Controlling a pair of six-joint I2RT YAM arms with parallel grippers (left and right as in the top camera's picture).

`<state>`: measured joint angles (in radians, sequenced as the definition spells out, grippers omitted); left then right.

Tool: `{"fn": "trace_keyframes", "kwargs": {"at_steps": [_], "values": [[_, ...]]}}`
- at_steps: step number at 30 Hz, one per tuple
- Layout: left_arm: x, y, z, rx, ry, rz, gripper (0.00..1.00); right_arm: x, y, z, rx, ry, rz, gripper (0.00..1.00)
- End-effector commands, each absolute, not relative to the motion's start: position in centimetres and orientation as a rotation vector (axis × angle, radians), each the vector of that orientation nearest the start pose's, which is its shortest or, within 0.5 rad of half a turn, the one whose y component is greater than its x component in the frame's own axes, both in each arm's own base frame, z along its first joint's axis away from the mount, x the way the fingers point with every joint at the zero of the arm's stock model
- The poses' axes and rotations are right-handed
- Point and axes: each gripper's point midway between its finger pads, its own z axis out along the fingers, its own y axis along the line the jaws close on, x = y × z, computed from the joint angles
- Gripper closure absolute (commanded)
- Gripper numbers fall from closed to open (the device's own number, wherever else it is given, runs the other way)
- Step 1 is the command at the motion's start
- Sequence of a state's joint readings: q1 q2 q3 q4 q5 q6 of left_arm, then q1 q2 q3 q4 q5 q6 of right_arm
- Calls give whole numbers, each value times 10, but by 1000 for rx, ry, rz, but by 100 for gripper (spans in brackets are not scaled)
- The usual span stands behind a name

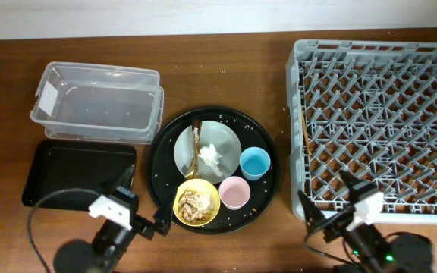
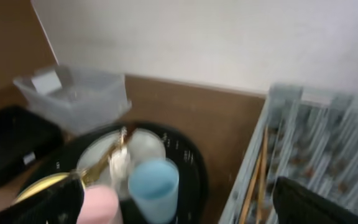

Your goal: Sort waste into correct bins and load items into the dishwasher rack

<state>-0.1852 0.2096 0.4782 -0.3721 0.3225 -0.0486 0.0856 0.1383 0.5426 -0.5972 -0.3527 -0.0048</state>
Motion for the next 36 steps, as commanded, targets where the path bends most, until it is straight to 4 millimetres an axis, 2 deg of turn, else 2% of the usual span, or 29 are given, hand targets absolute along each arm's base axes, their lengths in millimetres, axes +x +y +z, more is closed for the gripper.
{"fn": "trace_keyframes", "kwargs": {"at_steps": [1, 3, 5, 8, 9, 11, 12, 13, 16, 17, 18, 20, 22, 24, 26, 28, 31, 34, 35, 36], "values": [[210, -98, 303, 351, 1778, -488, 0, 192, 70, 279, -338, 1862, 325, 2], [218, -110, 320, 390, 1856, -557, 0, 198, 71, 281, -334, 2003, 354, 2], [219, -133, 346, 490, 1859, -705, 0, 208, 76, 288, -337, 2114, 396, 2], [219, -156, 372, 602, 1818, -862, 0, 218, 101, 298, -402, 2204, 596, 2], [223, -158, 374, 607, 1816, -870, 0, 218, 107, 298, -414, 2233, 652, 2], [234, -160, 364, 576, 1867, -895, 0, 223, 110, 291, -407, 2295, 688, 2], [240, -163, 351, 534, 1943, -940, 0, 229, 110, 284, -398, 2336, 699, 2], [247, -169, 327, 491, 2060, -968, 0, 234, 111, 277, -392, 2365, 711, 2], [252, -182, 264, 469, 2338, -866, 0, 243, 111, 267, -348, 2417, 731, 2], [250, -190, 248, 500, 2401, -841, 0, 245, 111, 265, -317, 2427, 740, 2], [239, -216, 227, 606, 2472, -860, 0, 249, 111, 265, -276, 2432, 748, 2], [225, -241, 200, 722, 2558, -879, 0, 255, 102, 263, -175, 2454, 695, 2], [221, -252, 184, 764, 2609, -878, 0, 257, 94, 260, -106, 2468, 646, 2], [225, -257, 167, 782, 2647, -836, 5, 259, 88, 259, -54, 2477, 612, 1], [238, -248, 139, 743, 2715, -619, 16, 260, 88, 259, -47, 2476, 608, 2], [247, -241, 118, 660, 2776, -461, 19, 259, 88, 258, -47, 2482, 610, 2], [250, -235, 93, 591, 2851, -317, 26, 254, 87, 254, -40, 2509, 610, 2], [250, -232, 76, 575, 2892, -251, 33, 250, 87, 252, -36, 2526, 611, 2], [253, -228, 69, 566, 2905, -203, 49, 250, 87, 252, -35, 2526, 611, 2], [252, -228, 66, 555, 2917, -198, 57, 251, 87, 252, -35, 2526, 612, 2]]}}
